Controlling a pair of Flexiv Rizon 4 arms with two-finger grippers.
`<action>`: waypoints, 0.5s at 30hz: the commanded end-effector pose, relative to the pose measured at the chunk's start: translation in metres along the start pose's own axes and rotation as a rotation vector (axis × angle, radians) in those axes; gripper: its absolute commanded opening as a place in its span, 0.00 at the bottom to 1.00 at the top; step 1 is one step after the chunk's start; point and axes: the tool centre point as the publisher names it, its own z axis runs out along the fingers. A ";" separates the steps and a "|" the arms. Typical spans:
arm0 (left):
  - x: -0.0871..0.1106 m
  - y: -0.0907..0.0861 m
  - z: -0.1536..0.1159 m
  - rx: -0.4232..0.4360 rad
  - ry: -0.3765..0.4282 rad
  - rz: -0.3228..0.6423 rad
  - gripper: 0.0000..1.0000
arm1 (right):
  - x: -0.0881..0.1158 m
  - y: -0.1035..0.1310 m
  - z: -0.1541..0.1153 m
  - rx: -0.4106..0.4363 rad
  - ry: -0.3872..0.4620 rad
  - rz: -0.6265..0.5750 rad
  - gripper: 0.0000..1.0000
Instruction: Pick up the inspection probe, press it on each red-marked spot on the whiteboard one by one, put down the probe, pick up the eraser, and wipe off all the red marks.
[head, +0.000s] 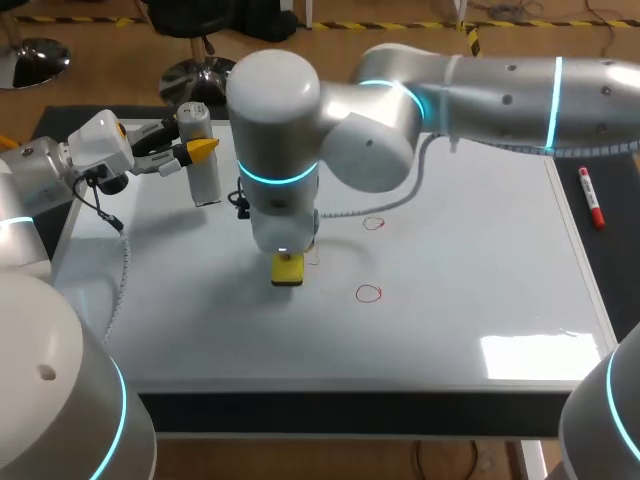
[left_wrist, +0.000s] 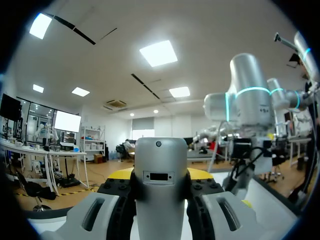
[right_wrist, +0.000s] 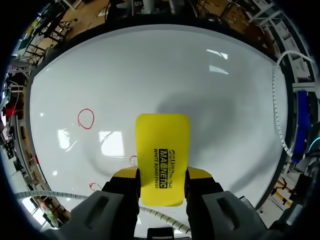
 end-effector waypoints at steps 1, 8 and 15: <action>0.000 0.000 0.001 0.002 -0.001 0.001 0.00 | -0.003 0.005 0.008 -0.007 -0.006 0.000 0.00; 0.000 0.000 0.001 0.002 -0.001 0.001 0.00 | -0.001 0.009 0.018 -0.022 -0.005 -0.004 0.00; 0.000 0.000 0.001 0.002 -0.001 0.001 0.00 | 0.006 0.009 0.028 -0.052 -0.011 -0.018 0.00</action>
